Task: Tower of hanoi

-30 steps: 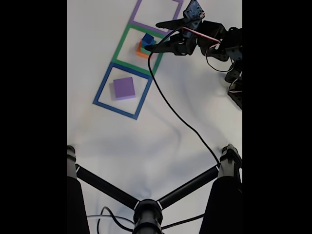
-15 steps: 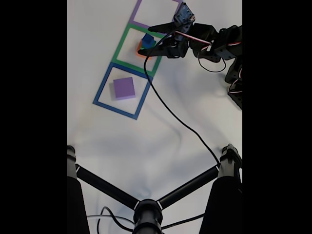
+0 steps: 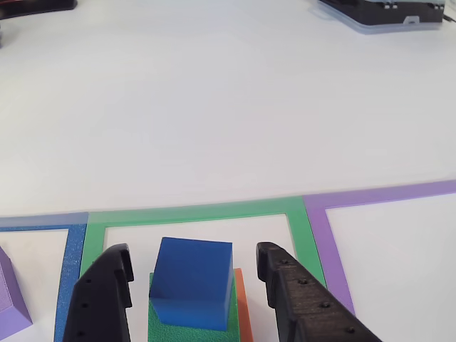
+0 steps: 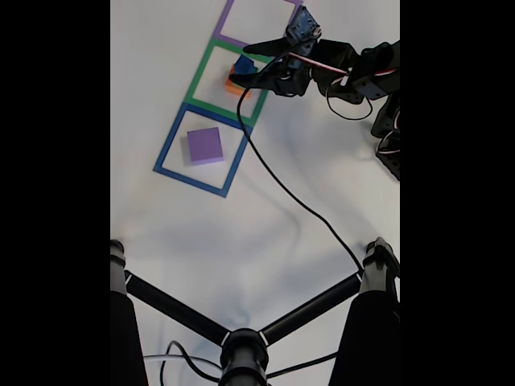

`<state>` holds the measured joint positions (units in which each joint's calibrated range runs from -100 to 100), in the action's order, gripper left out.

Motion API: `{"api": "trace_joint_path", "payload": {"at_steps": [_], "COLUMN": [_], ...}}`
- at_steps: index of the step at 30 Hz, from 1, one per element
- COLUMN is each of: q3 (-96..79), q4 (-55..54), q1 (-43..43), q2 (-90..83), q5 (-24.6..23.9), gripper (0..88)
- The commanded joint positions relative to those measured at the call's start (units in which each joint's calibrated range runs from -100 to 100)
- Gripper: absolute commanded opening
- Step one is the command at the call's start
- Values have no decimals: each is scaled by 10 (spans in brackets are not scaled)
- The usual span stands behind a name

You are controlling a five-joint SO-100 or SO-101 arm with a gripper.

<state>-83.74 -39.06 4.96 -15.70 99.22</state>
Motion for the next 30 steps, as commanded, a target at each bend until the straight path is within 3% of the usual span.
{"api": "trace_joint_path", "payload": {"at_steps": [1, 17, 30], "q3": [1, -10, 10], "q4": [-13, -18, 7], "q1": [-9, -10, -6], "q2": [-9, -6, -44], "q5": [8, 8, 8], "gripper": [147, 57, 41]}}
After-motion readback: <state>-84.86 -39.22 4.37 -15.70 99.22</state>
